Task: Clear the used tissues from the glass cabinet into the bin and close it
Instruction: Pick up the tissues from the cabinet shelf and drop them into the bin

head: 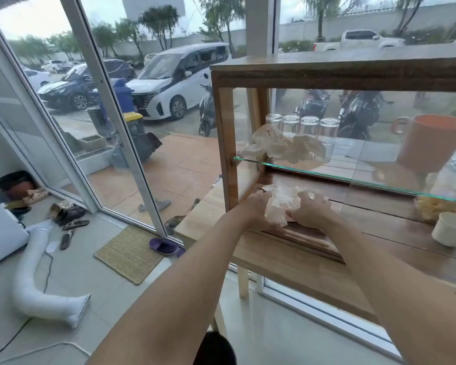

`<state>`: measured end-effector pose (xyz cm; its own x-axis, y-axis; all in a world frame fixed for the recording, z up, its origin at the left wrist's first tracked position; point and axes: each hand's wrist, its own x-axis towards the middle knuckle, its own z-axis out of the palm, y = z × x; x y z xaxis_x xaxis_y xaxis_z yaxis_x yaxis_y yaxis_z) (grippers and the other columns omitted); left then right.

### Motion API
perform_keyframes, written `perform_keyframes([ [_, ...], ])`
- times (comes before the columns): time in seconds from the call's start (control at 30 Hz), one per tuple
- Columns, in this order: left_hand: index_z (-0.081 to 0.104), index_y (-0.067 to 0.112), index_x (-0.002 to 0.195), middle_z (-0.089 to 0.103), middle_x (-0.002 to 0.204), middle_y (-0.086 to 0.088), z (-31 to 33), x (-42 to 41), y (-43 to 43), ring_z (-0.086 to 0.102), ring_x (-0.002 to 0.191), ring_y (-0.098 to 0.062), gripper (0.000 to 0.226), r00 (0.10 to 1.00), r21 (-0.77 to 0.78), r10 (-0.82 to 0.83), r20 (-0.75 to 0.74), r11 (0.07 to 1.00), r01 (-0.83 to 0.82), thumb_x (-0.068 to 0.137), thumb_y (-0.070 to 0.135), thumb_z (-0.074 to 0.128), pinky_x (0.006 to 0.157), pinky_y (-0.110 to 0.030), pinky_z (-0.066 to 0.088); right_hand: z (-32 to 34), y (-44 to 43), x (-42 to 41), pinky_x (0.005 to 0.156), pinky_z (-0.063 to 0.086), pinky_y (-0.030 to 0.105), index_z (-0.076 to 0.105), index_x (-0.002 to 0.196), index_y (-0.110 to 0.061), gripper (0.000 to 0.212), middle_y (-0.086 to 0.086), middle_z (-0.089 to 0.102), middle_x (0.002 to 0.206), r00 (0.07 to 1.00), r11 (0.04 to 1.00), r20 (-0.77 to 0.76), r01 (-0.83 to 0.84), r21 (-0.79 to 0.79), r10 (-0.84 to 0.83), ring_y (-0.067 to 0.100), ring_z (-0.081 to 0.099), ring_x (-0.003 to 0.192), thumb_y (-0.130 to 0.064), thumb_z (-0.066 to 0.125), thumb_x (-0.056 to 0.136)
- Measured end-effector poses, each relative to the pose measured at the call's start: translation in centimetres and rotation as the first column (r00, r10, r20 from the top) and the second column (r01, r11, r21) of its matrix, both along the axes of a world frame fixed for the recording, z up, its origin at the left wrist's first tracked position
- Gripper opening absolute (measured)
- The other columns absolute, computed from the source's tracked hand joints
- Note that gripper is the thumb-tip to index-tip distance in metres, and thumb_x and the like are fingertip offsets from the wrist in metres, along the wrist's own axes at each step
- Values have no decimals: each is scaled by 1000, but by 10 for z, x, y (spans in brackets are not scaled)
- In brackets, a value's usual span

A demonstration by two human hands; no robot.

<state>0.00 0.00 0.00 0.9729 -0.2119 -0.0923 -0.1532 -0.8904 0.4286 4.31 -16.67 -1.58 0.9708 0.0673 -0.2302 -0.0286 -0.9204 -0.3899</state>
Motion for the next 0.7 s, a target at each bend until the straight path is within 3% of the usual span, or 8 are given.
perform_keyframes([
  [0.17, 9, 15, 162, 9, 172, -7, -16, 42, 13, 11, 158, -25, 111, 994, 8, -88, -64, 996, 89, 81, 47, 77, 123, -48, 26, 0, 7, 9, 122, 17, 51, 22, 158, -28, 80, 17, 10, 168, 996, 998, -67, 50, -37, -53, 39, 7, 155, -46, 58, 89],
  [0.33, 5, 17, 162, 6, 171, -12, -27, 79, 24, 0, 159, -26, 116, 983, -6, -154, -97, 988, 155, 79, 47, 80, 125, -48, 17, 6, 16, 22, 124, 18, 51, 13, 160, -29, 84, 12, 4, 170, 989, 985, -121, 58, -163, -79, 38, 4, 156, -32, 58, 89],
  [0.47, 5, 24, 162, 6, 171, -10, -37, 99, 23, 6, 158, -26, 119, 972, -39, -170, -161, 985, 166, 75, 42, 83, 124, -48, 21, 7, 17, 31, 126, 14, 48, 7, 161, -27, 88, 15, -3, 171, 984, 981, -158, 58, -183, -88, 38, 0, 157, -17, 57, 89],
  [0.57, 9, 29, 162, 12, 171, -6, -43, 113, 21, 15, 156, -25, 116, 964, -71, -178, -197, 983, 167, 73, 41, 83, 123, -47, 27, 3, 15, 41, 126, 14, 47, 8, 161, -26, 88, 11, 1, 172, 986, 981, -155, 38, -192, -68, 34, 2, 158, -17, 57, 88],
  [0.63, 14, 28, 161, 17, 170, -5, -48, 117, 20, 19, 155, -24, 113, 960, -101, -199, -195, 978, 182, 72, 40, 82, 122, -43, 28, -1, 14, 44, 125, 18, 45, 15, 160, -23, 83, 11, 11, 170, 987, 982, -156, 2, -188, -32, 32, 9, 157, -26, 58, 89],
  [0.7, 25, 29, 159, 32, 163, -4, -52, 117, 20, 36, 146, -24, 103, 957, -149, -220, -188, 970, 194, 72, 37, 80, 115, -37, 37, -4, 13, 43, 121, 27, 43, 25, 157, -20, 78, 13, 30, 164, 985, 990, -173, -31, -137, 7, 32, 28, 151, -36, 59, 89],
])
